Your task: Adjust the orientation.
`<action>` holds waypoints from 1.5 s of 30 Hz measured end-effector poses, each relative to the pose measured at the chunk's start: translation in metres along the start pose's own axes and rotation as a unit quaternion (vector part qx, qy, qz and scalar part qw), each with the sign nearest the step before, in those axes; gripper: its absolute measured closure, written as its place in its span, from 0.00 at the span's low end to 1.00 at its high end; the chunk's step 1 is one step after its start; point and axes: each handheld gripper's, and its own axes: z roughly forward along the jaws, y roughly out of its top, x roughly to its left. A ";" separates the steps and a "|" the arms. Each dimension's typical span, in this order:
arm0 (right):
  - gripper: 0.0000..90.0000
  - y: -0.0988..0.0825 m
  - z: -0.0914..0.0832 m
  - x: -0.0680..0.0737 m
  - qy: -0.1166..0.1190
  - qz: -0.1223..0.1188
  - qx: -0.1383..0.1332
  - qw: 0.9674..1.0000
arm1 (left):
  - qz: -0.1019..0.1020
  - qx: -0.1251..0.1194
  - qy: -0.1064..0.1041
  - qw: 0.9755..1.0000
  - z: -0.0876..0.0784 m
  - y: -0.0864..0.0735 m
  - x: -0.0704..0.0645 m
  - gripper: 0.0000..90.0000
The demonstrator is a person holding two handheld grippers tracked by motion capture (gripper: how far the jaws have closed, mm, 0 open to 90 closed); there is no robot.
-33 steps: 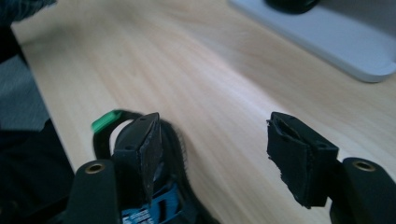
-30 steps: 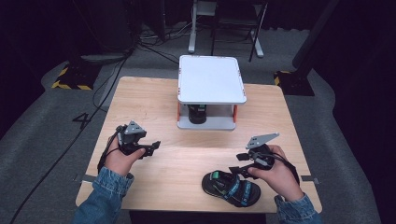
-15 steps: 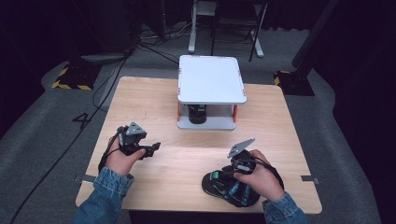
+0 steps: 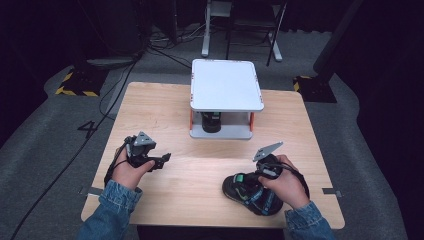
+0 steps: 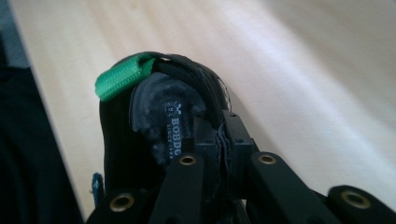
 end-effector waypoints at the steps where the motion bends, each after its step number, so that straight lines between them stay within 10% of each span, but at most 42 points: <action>1: 0.97 0.000 -0.003 -0.005 -0.008 0.001 -0.005 1.000 | -0.003 -0.001 0.003 1.000 -0.001 -0.002 0.001 0.31; 8: 0.96 0.012 -0.014 -0.039 -0.090 -0.001 -0.049 0.995 | -0.022 0.004 0.020 1.000 -0.014 -0.018 0.006 0.31; 11: 0.96 0.017 0.001 -0.058 -0.136 -0.005 -0.078 0.988 | -0.033 0.007 0.033 0.999 -0.022 -0.027 0.010 0.31; 17: 0.87 0.017 0.021 -0.081 -0.115 0.026 -0.110 0.987 | -0.046 0.008 0.039 0.998 -0.029 -0.036 0.015 0.31; 25: 0.58 0.020 0.003 -0.072 -0.123 0.053 -0.123 0.983 | -0.049 0.004 0.042 0.998 -0.031 -0.036 0.016 0.31; 34: 0.59 0.030 0.000 -0.052 -0.075 0.050 -0.158 0.983 | -0.046 0.006 0.042 0.998 -0.030 -0.037 0.016 0.31; 45: 0.95 0.038 0.007 -0.047 -0.085 0.026 -0.158 0.983 | -0.054 0.011 0.053 0.997 -0.035 -0.045 0.021 0.32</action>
